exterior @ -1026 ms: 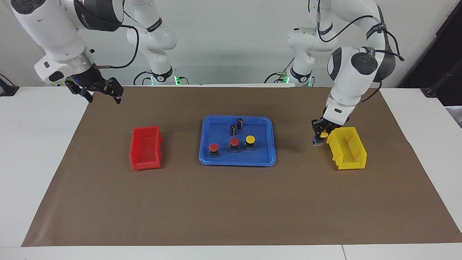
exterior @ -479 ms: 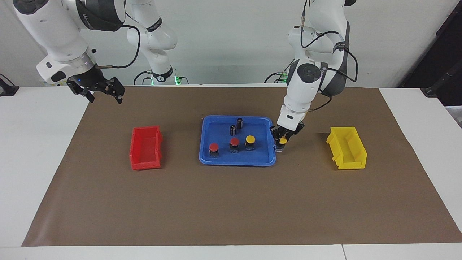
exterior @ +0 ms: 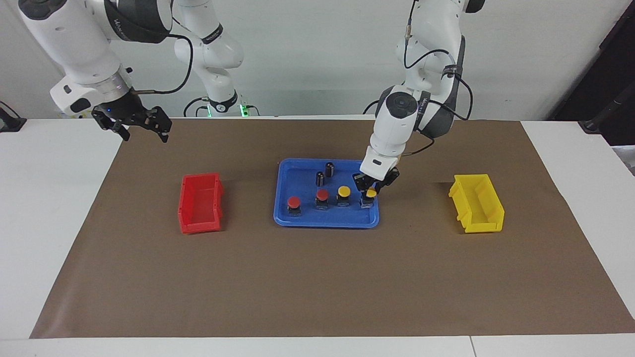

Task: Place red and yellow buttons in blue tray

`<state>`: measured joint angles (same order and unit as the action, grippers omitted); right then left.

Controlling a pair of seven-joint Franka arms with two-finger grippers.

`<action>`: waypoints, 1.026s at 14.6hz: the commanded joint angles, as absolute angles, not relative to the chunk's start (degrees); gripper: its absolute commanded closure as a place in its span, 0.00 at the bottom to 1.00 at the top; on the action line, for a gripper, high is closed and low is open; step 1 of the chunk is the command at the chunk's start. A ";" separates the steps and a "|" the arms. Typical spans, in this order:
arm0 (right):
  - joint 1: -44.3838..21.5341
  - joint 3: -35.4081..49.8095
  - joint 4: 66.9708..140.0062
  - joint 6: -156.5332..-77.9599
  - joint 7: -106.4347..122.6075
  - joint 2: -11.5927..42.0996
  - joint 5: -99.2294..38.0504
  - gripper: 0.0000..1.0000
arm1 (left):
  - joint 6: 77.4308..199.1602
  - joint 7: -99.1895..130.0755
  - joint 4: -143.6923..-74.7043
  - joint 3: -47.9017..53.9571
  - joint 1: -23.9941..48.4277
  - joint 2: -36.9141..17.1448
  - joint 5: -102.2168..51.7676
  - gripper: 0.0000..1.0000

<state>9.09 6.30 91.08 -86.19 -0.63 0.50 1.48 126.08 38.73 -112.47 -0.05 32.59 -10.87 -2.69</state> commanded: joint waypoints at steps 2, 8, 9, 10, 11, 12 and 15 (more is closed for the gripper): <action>9.23 6.42 91.85 -85.78 -0.35 -0.26 0.88 0.00 | 126.73 38.76 -117.22 -1.05 34.88 -8.98 -4.22 0.99; 9.23 6.42 91.93 -85.78 -0.35 -0.26 0.88 0.00 | 131.49 38.50 -119.01 -1.05 34.45 -9.40 -4.22 0.75; 9.23 6.42 91.85 -85.78 -0.35 -0.26 0.88 0.00 | 131.22 38.50 -118.31 -1.05 34.37 -9.49 -4.22 0.52; 9.23 6.42 91.85 -85.78 -0.35 -0.26 0.88 0.00 | 130.96 38.50 -118.04 -1.14 34.28 -9.49 -4.22 0.39; 9.23 6.42 91.85 -85.78 -0.35 -0.26 0.88 0.00 | 130.70 38.93 -117.69 -1.14 34.63 -9.58 -4.13 0.33; 9.23 6.42 91.85 -85.78 -0.35 -0.26 0.88 0.00 | 129.65 39.02 -117.25 -1.32 34.80 -9.58 -4.04 0.29; 9.23 6.42 91.85 -85.78 -0.35 -0.26 0.88 0.00 | 122.81 38.94 -113.22 -1.49 34.19 -8.44 -3.78 0.26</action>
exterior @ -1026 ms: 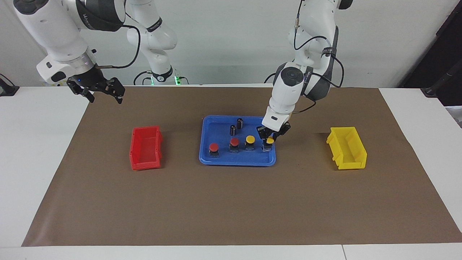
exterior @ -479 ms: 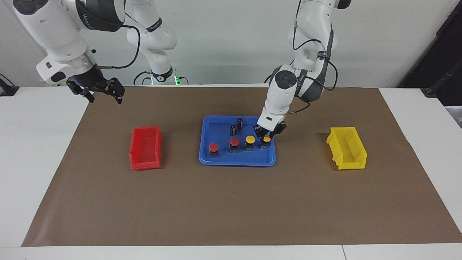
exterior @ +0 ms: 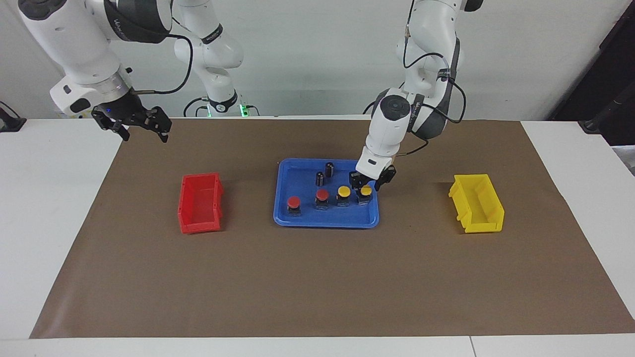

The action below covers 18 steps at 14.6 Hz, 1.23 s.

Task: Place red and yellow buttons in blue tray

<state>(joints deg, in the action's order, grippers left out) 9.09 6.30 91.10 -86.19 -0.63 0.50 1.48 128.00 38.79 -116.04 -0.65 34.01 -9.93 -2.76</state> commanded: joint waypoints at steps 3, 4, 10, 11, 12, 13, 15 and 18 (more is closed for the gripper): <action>9.23 6.42 91.85 -85.78 -0.35 -0.26 0.88 0.00 | 108.95 35.62 -103.22 -3.25 30.61 -7.30 -3.52 0.20; 9.23 6.42 91.85 -85.78 -0.35 -0.26 0.88 0.00 | 105.50 29.59 -101.88 -3.51 28.06 -6.77 -3.43 0.16; 9.23 6.42 91.85 -85.78 -0.35 -0.26 0.88 0.00 | 100.12 12.59 -101.43 -3.78 15.05 0.08 -3.25 0.00; 9.23 6.42 91.85 -85.78 -0.35 -0.26 0.88 0.00 | 98.98 12.22 -101.16 -3.52 12.94 0.87 -2.38 0.00; 9.23 6.42 91.85 -85.78 -0.35 -0.26 0.88 0.00 | 97.83 11.61 -101.08 -3.60 11.96 1.84 -1.50 0.00; 9.23 6.42 91.85 -85.78 -0.35 -0.26 0.88 0.00 | 96.60 9.51 -100.73 -3.78 11.26 2.98 -0.97 0.00; 9.23 6.42 91.85 -85.78 -0.44 -0.26 0.88 0.00 | 92.31 7.04 -98.28 -3.52 9.32 3.43 -0.97 0.00; 9.23 6.42 91.85 -85.78 -0.35 -0.26 0.88 0.00 | 88.44 6.24 -95.11 -3.52 9.40 3.78 -0.09 0.00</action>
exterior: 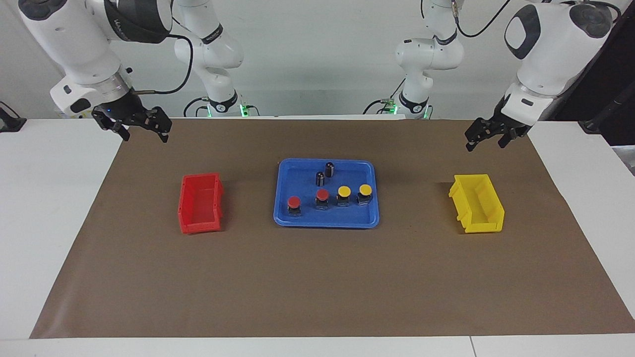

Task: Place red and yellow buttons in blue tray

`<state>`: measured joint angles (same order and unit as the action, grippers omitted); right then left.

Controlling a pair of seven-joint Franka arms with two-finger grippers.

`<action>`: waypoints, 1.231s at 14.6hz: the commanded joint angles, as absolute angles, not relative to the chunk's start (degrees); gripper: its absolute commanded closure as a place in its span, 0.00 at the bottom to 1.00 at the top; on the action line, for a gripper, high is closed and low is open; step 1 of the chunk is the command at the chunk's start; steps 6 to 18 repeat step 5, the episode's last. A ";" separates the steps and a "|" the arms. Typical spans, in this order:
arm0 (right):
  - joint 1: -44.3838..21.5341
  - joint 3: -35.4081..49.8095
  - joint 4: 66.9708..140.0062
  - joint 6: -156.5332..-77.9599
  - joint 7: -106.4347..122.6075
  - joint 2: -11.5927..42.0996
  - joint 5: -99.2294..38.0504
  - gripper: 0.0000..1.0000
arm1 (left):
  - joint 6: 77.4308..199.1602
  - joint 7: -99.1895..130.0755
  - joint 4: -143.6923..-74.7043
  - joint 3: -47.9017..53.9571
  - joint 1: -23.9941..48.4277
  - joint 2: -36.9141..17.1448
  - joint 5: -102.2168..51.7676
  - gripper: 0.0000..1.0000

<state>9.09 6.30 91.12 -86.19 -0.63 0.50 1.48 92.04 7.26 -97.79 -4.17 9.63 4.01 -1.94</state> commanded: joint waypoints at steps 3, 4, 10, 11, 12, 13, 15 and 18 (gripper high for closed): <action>9.23 6.42 91.85 -85.78 -0.35 -0.26 0.88 0.00 | 87.36 5.72 -93.96 -3.16 9.84 3.69 2.72 0.00; 9.23 6.42 91.85 -85.78 -0.35 -0.26 0.88 0.00 | 87.54 4.49 -93.87 -3.25 9.76 3.69 2.72 0.00; 9.23 6.42 91.85 -85.78 -0.35 -0.26 0.88 0.00 | 87.54 4.13 -93.87 -3.25 9.76 3.69 2.72 0.00; 9.23 6.42 91.85 -85.78 -0.35 -0.26 0.88 0.00 | 87.54 4.13 -93.87 -3.25 9.76 3.69 2.72 0.00; 9.23 6.42 91.85 -85.78 -0.35 -0.26 0.88 0.00 | 87.54 4.13 -93.87 -3.25 9.76 3.69 2.72 0.00; 9.23 6.42 91.85 -85.78 -0.35 -0.26 0.88 0.00 | 87.54 4.13 -93.87 -3.25 9.76 3.69 2.72 0.00; 9.23 6.42 91.85 -85.78 -0.35 -0.26 0.88 0.00 | 87.54 4.13 -93.87 -3.25 9.76 3.69 2.72 0.00; 9.23 6.42 91.85 -85.78 -0.35 -0.26 0.88 0.00 | 87.54 4.13 -93.87 -3.25 9.76 3.69 2.72 0.00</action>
